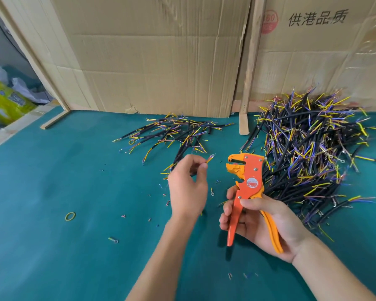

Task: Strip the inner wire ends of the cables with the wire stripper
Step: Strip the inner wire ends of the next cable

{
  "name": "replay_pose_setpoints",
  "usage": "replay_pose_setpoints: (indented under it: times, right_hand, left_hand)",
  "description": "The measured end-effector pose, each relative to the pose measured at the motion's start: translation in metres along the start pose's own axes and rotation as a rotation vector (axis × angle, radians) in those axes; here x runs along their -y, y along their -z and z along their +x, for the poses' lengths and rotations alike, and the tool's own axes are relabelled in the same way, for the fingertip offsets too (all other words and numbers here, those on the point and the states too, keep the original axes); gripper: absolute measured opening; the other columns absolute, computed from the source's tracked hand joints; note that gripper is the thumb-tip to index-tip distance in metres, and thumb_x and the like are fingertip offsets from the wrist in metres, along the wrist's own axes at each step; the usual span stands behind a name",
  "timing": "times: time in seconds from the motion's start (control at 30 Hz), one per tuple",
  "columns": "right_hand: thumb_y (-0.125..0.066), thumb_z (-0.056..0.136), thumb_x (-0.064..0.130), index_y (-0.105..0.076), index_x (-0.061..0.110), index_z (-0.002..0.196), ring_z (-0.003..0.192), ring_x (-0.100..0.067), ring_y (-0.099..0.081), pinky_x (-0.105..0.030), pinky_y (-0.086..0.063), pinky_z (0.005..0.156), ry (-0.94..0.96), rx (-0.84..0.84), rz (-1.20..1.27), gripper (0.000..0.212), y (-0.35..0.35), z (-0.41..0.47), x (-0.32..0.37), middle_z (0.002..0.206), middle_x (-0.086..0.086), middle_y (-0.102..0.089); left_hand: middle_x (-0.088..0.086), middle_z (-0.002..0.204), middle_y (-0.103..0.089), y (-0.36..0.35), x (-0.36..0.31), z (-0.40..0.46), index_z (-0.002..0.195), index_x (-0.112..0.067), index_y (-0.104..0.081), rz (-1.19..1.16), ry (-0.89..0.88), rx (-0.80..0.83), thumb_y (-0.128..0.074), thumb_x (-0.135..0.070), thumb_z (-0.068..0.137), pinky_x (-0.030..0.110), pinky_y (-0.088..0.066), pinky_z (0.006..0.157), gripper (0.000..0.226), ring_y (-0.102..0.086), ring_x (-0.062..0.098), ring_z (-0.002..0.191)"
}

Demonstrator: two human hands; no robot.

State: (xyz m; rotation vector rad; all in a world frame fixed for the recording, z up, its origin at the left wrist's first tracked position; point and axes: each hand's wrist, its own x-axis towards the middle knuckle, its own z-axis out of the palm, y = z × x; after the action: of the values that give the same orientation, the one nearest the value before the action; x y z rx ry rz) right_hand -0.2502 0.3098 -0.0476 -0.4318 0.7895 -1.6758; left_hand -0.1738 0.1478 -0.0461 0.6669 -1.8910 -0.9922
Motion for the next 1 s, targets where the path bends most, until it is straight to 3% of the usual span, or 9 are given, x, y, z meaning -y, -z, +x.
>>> replay_pose_setpoints:
  times: [0.17,0.4,0.73,0.87,1.0]
  right_hand:
    - [-0.072,0.08,0.01,-0.063,0.004,0.111,0.089,-0.044,-0.064,-0.051,-0.055,0.084,0.018,-0.02,-0.006,0.033,-0.001,0.001,-0.001,0.094,-0.027,-0.061]
    - [-0.075,0.079,0.012,-0.062,0.003,0.114,0.089,-0.043,-0.064,-0.053,-0.054,0.085,-0.006,-0.018,-0.067,0.038,-0.002,0.004,-0.002,0.095,-0.028,-0.061]
    - [-0.075,0.079,0.011,-0.061,0.002,0.116,0.088,-0.044,-0.065,-0.053,-0.054,0.085,-0.03,-0.026,-0.068,0.04,-0.001,0.007,-0.002,0.095,-0.029,-0.061]
    - [-0.072,0.079,0.011,-0.062,0.0,0.118,0.087,-0.044,-0.063,-0.052,-0.055,0.082,-0.023,-0.031,-0.051,0.042,0.0,0.006,-0.002,0.099,-0.03,-0.061]
    - [-0.079,0.072,0.011,-0.061,-0.003,0.127,0.084,-0.04,-0.065,-0.048,-0.057,0.079,0.101,-0.079,-0.001,0.06,-0.002,0.006,-0.004,0.116,-0.029,-0.062]
  left_hand:
    - [-0.009,0.079,-0.067,-0.016,0.002,-0.03,0.084,-0.017,-0.064,-0.073,0.107,-0.047,-0.063,-0.004,0.093,0.015,-0.044,0.072,0.016,-0.061,0.006,0.077]
    - [-0.009,0.072,-0.062,-0.016,0.005,-0.025,0.082,-0.014,-0.06,-0.099,0.136,-0.052,-0.061,-0.004,0.094,0.009,-0.04,0.064,0.016,-0.057,0.003,0.068]
    - [-0.011,0.067,-0.059,-0.022,0.01,-0.021,0.082,-0.018,-0.058,-0.063,0.156,-0.067,-0.061,-0.007,0.094,0.012,-0.038,0.058,0.016,-0.053,0.005,0.061]
    - [-0.012,0.076,-0.061,-0.023,0.01,-0.022,0.085,-0.019,-0.056,-0.033,0.12,-0.041,-0.058,-0.009,0.095,0.014,-0.04,0.059,0.015,-0.054,0.007,0.065]
    - [-0.012,0.076,-0.062,-0.019,0.012,-0.024,0.089,-0.022,-0.059,0.002,-0.015,-0.003,-0.057,-0.009,0.094,0.024,-0.047,0.07,0.014,-0.059,0.008,0.075]
